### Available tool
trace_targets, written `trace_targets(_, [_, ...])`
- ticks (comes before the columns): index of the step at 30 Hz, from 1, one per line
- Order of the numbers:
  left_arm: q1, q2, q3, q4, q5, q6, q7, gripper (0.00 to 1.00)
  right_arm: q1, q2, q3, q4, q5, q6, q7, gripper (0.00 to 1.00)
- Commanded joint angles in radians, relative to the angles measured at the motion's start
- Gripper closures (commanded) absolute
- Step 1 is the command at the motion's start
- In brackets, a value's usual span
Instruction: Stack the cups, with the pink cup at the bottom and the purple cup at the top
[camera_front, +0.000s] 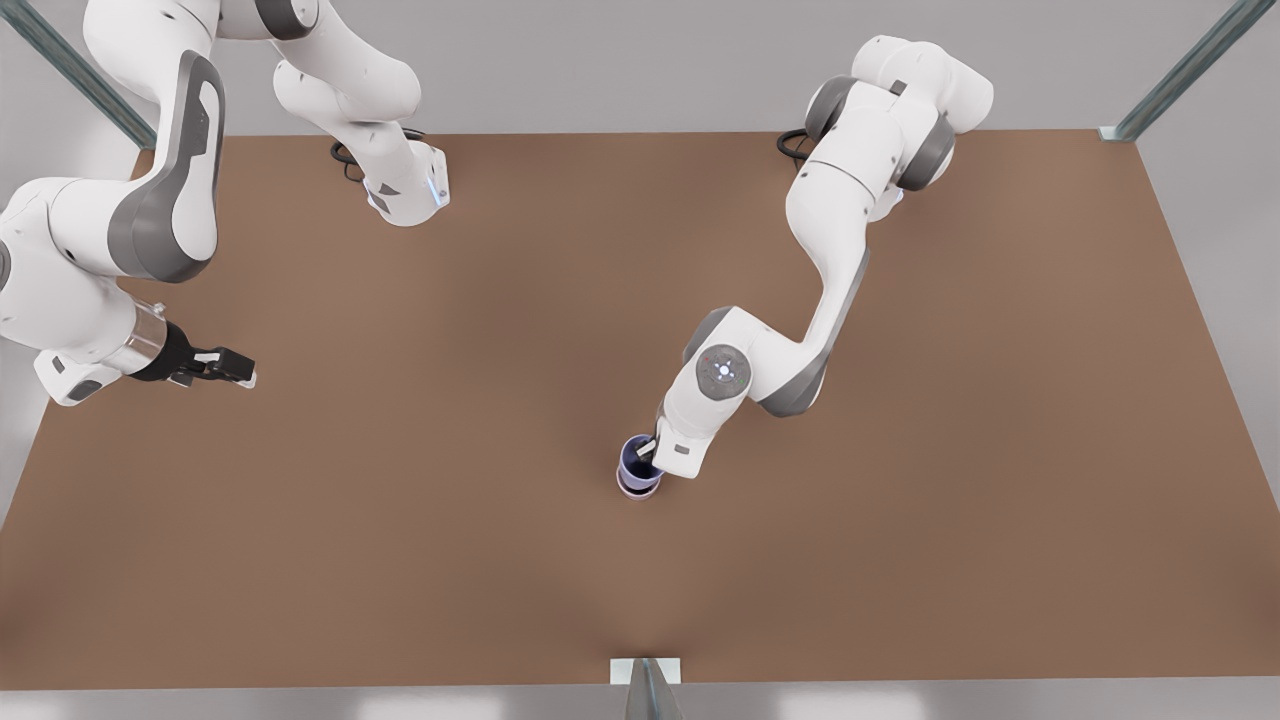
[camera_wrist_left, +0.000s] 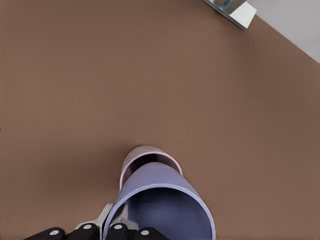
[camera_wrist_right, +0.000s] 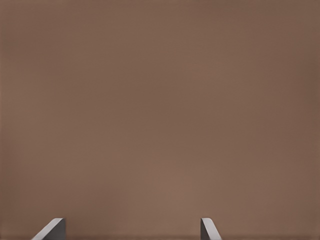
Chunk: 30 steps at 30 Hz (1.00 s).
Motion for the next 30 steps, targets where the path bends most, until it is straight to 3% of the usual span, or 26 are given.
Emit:
trace_targets(1, [-0.002, 0.000, 0.000, 0.002, -0.001, 0.006, -0.037, 0.79, 0.000, -0.001, 0.000, 0.000, 0.001, 0.000, 0.001, 0.00])
trace_targets(2, [-0.002, 0.000, 0.000, 0.000, -0.001, 0.006, -0.037, 0.68, 0.000, -0.001, 0.000, 0.000, 0.001, 0.000, 0.001, 0.00])
trace_targets(10, [-0.002, 0.000, 0.000, 0.002, -0.003, 0.004, -0.038, 0.66, 0.000, -0.001, 0.000, 0.000, 0.001, 0.000, 0.001, 0.00])
trace_targets(11, [-0.002, 0.000, 0.000, 0.002, -0.003, 0.004, -0.038, 0.63, 0.000, -0.001, 0.000, -0.001, 0.001, 0.000, 0.001, 0.00])
trace_targets(12, [-0.002, 0.000, 0.000, 0.002, -0.003, 0.004, -0.038, 0.47, 0.000, -0.001, 0.000, 0.000, 0.001, 0.000, 0.001, 0.00])
trace_targets(13, [-0.002, 0.000, 0.000, 0.002, -0.003, 0.002, -0.037, 0.01, 0.000, -0.001, 0.000, 0.000, 0.001, 0.000, 0.001, 0.00])
trace_targets(16, [-0.002, -0.014, 0.000, 0.002, -0.003, -0.031, -0.038, 0.00, 0.000, -0.001, 0.000, 0.000, 0.001, 0.000, 0.001, 0.00])
trace_targets(18, [0.032, -0.092, 0.012, 0.008, 0.001, -0.240, 0.032, 0.00, 0.000, 0.004, 0.000, 0.002, 0.001, -0.001, 0.001, 0.00])
trace_targets(20, [0.245, -0.261, 0.032, 0.009, 0.046, -0.571, 0.687, 0.00, 0.000, 0.004, 0.000, 0.002, 0.001, -0.003, 0.001, 0.00])
trace_targets(21, [0.280, -0.296, 0.060, 0.009, 0.118, -0.643, 0.882, 0.00, 0.000, 0.004, 0.000, 0.002, 0.001, -0.003, 0.001, 0.00])
trace_targets(23, [0.302, -0.393, 0.144, -0.026, 0.135, -0.665, 0.977, 0.00, 0.000, 0.004, 0.000, 0.002, 0.001, -0.003, 0.001, 0.00])
trace_targets(24, [0.334, -0.549, 0.138, -0.267, 0.140, -0.564, 0.977, 0.00, 0.000, 0.004, 0.000, 0.002, 0.001, -0.003, 0.001, 0.00])
trace_targets(25, [0.340, -0.626, 0.133, -0.333, 0.131, -0.517, 0.973, 0.00, 0.000, 0.005, 0.001, 0.002, 0.001, -0.003, 0.001, 0.00])
trace_targets(30, [0.339, -0.606, 0.133, -0.305, 0.126, -0.651, 0.984, 0.00, 0.000, 0.005, 0.000, 0.002, 0.001, -0.003, 0.001, 0.00])
